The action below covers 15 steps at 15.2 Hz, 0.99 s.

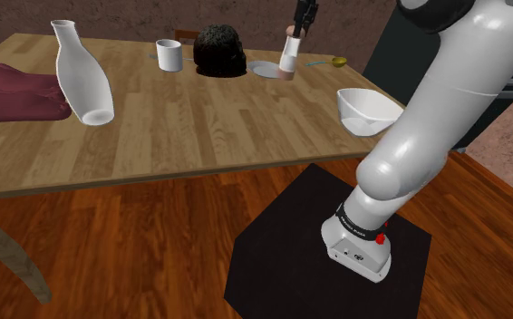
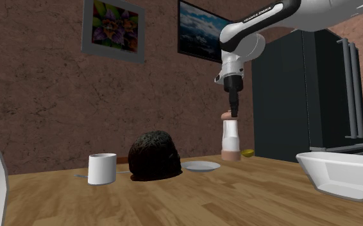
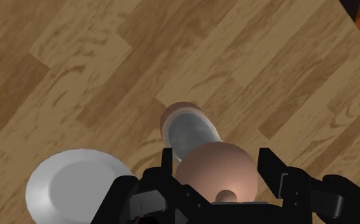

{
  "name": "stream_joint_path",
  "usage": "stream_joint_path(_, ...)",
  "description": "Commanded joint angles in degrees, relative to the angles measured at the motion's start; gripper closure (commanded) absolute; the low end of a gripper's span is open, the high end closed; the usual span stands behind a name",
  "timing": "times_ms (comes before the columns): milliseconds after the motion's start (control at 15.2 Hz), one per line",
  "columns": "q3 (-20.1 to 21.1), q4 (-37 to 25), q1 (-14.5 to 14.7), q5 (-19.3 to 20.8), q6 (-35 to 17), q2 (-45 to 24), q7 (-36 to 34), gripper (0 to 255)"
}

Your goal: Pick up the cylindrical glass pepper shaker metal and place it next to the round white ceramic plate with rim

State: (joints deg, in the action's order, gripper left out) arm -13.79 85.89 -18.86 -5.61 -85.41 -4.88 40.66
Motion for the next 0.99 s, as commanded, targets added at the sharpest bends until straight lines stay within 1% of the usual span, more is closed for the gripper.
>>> stream_joint_path(0,-1.4,-3.2,-1.8,-0.4,1.4,-2.1,3.1,255)
stream_joint_path(264,-3.7,-8.6,-5.4,-1.4,3.2,-6.3,8.6,255)
stream_joint_path(594,-5.8,-17.4,-10.4,-3.3,6.4,-12.8,14.7,255)
stream_joint_path(924,-5.7,-11.1,-9.7,-2.7,1.6,-11.2,14.8,255)
